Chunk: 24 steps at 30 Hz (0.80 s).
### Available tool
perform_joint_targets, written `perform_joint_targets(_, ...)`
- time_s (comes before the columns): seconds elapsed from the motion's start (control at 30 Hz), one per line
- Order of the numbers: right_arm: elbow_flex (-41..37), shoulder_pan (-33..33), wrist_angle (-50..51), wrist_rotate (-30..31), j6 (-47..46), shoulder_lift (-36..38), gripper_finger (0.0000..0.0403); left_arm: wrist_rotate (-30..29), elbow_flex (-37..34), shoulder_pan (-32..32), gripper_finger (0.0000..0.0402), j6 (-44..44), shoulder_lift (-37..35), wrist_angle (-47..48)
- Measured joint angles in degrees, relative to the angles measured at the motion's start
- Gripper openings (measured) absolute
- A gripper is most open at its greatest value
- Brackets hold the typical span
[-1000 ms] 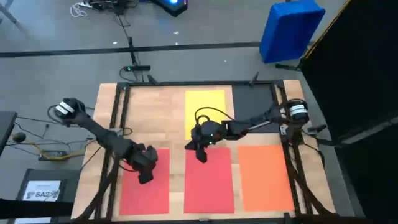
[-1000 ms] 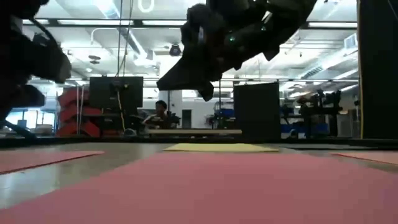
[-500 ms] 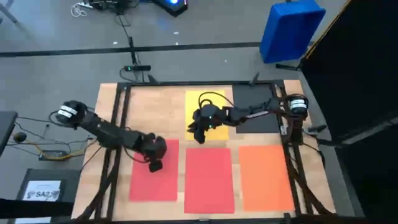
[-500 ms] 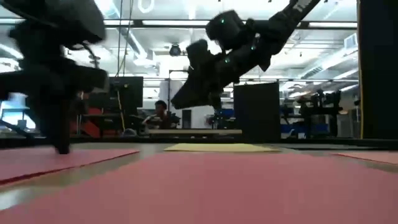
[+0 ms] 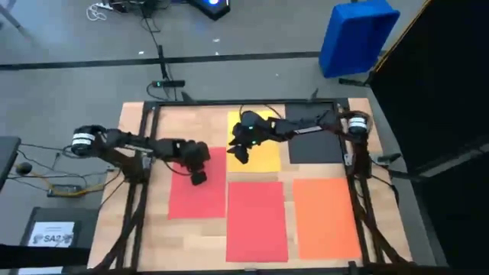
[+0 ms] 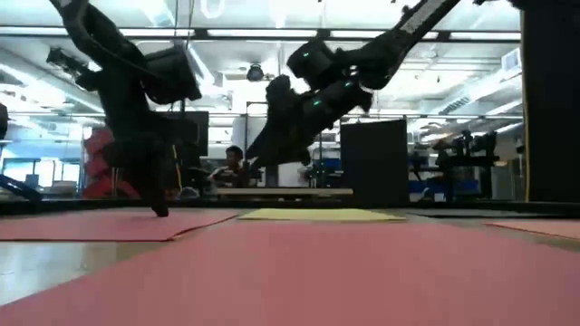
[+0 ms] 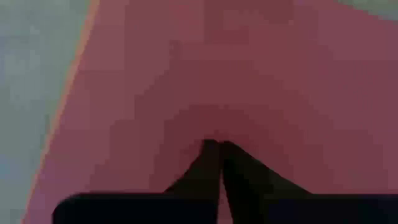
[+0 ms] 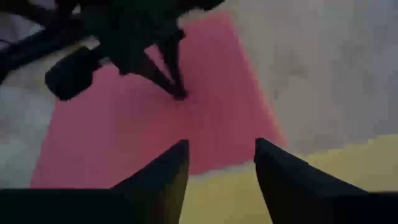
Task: Organize paper
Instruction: Stack the red paper on top of the red paper
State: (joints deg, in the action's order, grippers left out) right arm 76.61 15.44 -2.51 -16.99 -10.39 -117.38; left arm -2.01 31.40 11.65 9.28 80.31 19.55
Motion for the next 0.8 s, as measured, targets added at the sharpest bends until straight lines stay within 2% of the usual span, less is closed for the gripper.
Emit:
perform_joint_targets(0.1,3.78,1.59,3.15,-1.04,-0.65,-4.42,0.0158,0.82,0.02,2.68,0.0,-2.89,0.0,0.07)
perform_joint_targets(0.27,7.39,3.35,3.6,-7.02,-4.22,-7.35,0.0158,2.02,0.0,6.66,0.0,-6.56,-0.11,-0.58)
perform_joint_targets(0.5,7.58,3.85,0.57,-6.92,-4.5,-6.68,0.0158,2.62,-0.04,12.34,0.0,-10.72,-0.11,-2.2)
perform_joint_targets(0.63,7.59,4.48,-2.95,-6.85,-8.15,-7.09,0.0158,3.92,0.52,15.27,0.0,-12.2,-0.33,-3.32)
perform_joint_targets(0.8,7.56,5.03,-3.32,-7.96,-9.81,-7.11,0.016,5.67,3.21,16.52,0.0,-12.24,-2.76,-1.69)
